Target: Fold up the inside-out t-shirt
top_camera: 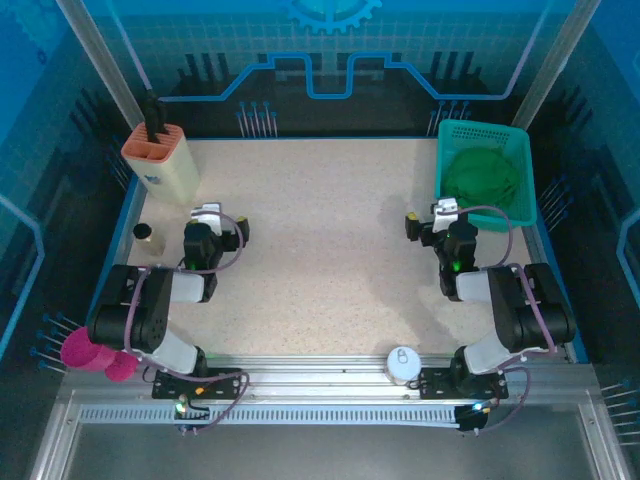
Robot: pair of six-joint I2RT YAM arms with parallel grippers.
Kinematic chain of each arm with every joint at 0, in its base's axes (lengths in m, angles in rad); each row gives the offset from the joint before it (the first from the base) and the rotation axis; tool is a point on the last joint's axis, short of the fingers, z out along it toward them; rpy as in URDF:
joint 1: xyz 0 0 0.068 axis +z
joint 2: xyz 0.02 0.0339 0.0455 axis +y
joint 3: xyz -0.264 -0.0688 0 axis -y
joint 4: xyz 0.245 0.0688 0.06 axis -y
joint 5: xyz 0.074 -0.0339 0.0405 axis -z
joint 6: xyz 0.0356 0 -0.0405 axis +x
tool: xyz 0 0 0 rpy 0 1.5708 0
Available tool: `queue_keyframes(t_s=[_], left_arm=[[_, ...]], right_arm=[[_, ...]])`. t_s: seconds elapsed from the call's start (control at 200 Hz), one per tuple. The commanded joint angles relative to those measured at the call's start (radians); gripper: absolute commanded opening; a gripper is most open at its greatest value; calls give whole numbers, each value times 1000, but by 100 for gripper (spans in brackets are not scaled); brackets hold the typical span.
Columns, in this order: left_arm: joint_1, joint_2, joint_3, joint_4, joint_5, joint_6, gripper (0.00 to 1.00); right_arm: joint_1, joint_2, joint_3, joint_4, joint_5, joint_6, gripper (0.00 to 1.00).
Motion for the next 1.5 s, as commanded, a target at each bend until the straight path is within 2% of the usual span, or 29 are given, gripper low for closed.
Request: queue_keyframes(t_s=[0.0,0.741,0.826,0.866,0.946,0.966,1.001,1.041,1.101,1.146,1.191,1.236,1.296,1.376,1.426,1.496], left_arm=[[-3,6,-2,7,23,2,99],[-3,6,-1,7,22,1,99],[-6,3,-11,24,19,7,99],[-25,-20,-39,62,-8,21,99],[-144,-140,-123,136,-253,87,99],[-166,-177,-131,126,-272,106,99],[-187,-250,-131,66,-270,119,99],[-208,-345,-112,-67,-271,94,99],[-224,-485,-58,-326,-256,-1,99],[-230,-567,-25,-463,-243,-78,99],[-235,-637,-4,-551,-248,-162,99],[-237,-702,17,-631,-234,-240,99],[-238,-768,64,-743,-155,-285,99],[-239,-792,178,-929,-42,-323,99],[-238,-768,275,-1060,18,-333,99],[-238,-700,415,-1239,72,-341,99]], right_arm=[[-9,3,-3,-75,-31,6,100],[-6,4,-4,-75,-34,1,100],[-2,-12,-52,0,-36,-8,100],[26,-33,-115,93,18,-26,100],[155,-67,-256,373,288,-108,100],[205,-85,-287,435,376,-133,100],[261,-130,-304,444,469,-142,100],[315,-221,-318,373,534,-110,100],[379,-385,-292,143,516,-138,100],[401,-509,-224,-180,507,-133,100],[395,-601,-154,-400,471,-99,100],[385,-660,-110,-490,480,-43,100],[371,-712,-52,-573,495,39,100],[283,-705,110,-804,390,183,100],[165,-624,223,-927,266,291,100],[32,-512,324,-979,117,381,100]])
